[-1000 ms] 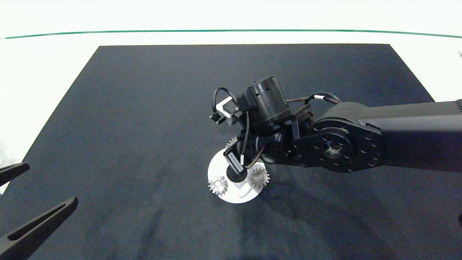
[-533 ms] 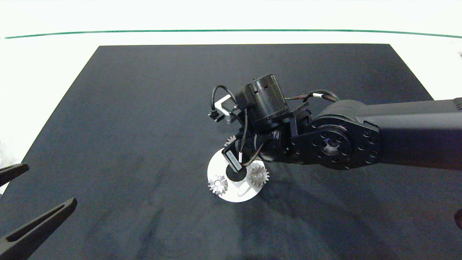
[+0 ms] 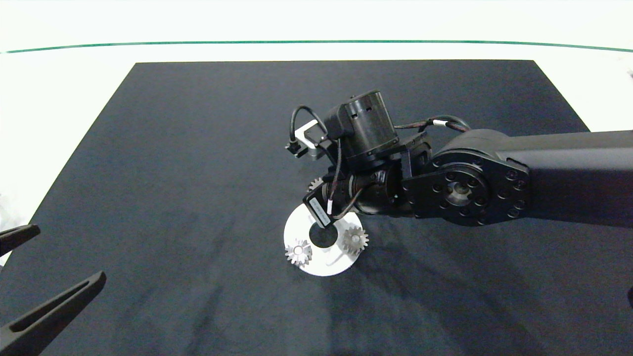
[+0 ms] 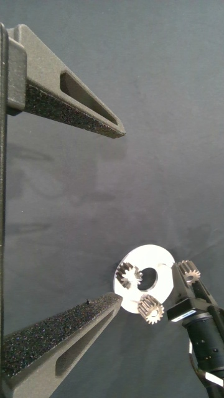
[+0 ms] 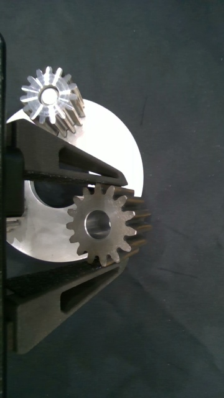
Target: Install three planetary gears onto the carrier pins
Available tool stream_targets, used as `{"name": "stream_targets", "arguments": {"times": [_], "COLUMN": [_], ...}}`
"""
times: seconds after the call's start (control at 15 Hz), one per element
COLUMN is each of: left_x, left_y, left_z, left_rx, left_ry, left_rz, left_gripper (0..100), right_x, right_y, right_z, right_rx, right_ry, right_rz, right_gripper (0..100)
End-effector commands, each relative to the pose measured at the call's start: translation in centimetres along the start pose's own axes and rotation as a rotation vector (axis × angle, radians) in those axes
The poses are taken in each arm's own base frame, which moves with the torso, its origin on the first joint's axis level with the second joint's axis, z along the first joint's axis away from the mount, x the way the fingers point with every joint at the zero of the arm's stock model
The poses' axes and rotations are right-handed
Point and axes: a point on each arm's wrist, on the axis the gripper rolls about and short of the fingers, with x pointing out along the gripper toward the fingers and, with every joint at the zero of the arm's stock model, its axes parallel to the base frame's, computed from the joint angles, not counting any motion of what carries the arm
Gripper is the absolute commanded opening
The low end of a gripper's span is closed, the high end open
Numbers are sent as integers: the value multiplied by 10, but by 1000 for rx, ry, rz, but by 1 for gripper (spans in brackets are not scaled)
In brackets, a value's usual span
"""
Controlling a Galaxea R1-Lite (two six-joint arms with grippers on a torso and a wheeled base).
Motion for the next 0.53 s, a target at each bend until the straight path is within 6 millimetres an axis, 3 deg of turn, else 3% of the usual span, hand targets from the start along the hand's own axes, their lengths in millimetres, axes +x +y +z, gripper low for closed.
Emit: {"name": "stream_targets", "arguments": {"times": [0.07, 0.53], "left_x": [0, -2], "left_y": [0, 0], "left_z": [0, -1], "left_rx": [0, -1], "left_ry": [-1, -6], "left_rz": [1, 0], "left_gripper": [100, 100], "right_x": [1, 3], "right_y": [0, 2], "right_z": [0, 3], "right_rx": [-1, 1], "right_ry": [2, -8], "right_rz": [1, 0], "right_gripper": [25, 25]}}
